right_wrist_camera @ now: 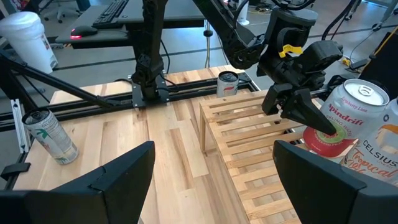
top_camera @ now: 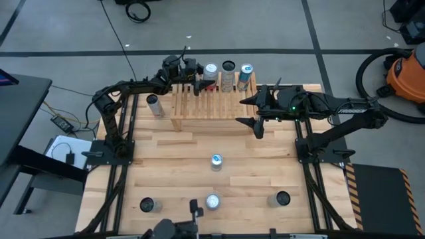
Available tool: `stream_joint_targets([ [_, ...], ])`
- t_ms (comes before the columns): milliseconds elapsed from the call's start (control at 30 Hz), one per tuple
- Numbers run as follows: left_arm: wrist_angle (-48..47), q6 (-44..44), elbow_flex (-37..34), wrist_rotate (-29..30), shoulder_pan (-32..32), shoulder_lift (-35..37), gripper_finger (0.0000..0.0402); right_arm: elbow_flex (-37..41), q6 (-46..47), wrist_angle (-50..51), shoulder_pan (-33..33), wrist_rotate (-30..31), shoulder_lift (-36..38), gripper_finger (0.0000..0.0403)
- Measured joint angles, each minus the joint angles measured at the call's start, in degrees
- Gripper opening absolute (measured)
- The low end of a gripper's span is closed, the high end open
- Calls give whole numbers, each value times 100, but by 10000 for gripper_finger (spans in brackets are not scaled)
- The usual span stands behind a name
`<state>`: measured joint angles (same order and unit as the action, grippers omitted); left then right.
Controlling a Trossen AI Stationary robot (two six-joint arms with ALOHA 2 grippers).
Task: Place canned beverage on shelf
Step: Put the top pink and white soda can on the shelf
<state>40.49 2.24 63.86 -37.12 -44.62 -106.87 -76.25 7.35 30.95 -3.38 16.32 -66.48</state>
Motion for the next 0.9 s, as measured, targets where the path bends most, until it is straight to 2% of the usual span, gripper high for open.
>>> stream_joint_targets([
  [633, -2, 7, 2, 167, 61, 1, 315, 0, 17, -2, 0, 0, 0, 336],
  [900, -24, 186, 2, -368, 11, 0, 315, 0, 20, -2, 0, 0, -1, 336],
])
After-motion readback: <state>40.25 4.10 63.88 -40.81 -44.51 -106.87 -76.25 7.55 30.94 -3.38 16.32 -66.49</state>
